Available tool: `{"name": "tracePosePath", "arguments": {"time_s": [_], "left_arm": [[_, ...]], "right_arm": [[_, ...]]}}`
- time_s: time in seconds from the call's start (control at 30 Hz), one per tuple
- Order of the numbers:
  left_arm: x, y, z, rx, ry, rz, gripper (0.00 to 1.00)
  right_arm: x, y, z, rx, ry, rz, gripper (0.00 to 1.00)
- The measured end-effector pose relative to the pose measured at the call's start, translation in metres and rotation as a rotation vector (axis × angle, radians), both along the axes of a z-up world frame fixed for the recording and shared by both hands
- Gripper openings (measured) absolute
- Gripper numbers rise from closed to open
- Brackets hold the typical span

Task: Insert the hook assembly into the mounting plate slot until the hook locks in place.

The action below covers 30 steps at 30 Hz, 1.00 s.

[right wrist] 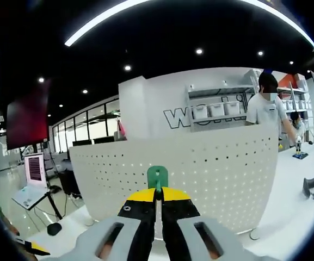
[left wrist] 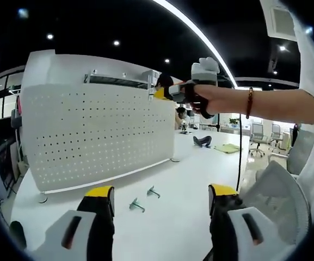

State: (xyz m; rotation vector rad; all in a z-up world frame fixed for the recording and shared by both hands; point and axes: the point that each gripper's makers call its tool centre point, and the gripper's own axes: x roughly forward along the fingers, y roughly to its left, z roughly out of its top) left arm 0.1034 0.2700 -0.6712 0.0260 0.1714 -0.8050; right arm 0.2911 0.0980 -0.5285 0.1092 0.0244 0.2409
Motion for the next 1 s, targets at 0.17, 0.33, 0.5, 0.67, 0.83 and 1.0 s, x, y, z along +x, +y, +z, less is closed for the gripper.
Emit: {"name": "tracePosePath", "arguments": {"time_s": [0.17, 0.33, 0.5, 0.67, 0.83, 1.0], "left_arm": [[0.001, 0.002, 0.002, -0.007, -0.003, 0.006, 0.73], [0.002, 0.005, 0.003, 0.003, -0.018, 0.025, 0.73], [0.002, 0.008, 0.000, 0.007, -0.011, 0.035, 0.75], [0.003, 0.009, 0.000, 0.008, -0.006, 0.032, 0.76], [0.007, 0.012, 0.003, 0.013, -0.010, 0.039, 0.75], [0.011, 0.015, 0.005, 0.020, -0.017, 0.045, 0.75]], "right_arm": [[0.007, -0.002, 0.002, 0.011, -0.004, -0.006, 0.01], [0.015, -0.010, 0.005, 0.022, -0.005, -0.024, 0.01], [0.021, -0.014, 0.007, 0.003, -0.004, -0.029, 0.01], [0.027, -0.015, 0.011, 0.001, -0.009, -0.038, 0.01], [0.036, -0.016, 0.011, -0.006, -0.009, -0.041, 0.01], [0.041, -0.018, 0.012, -0.004, -0.009, -0.051, 0.01]]}}
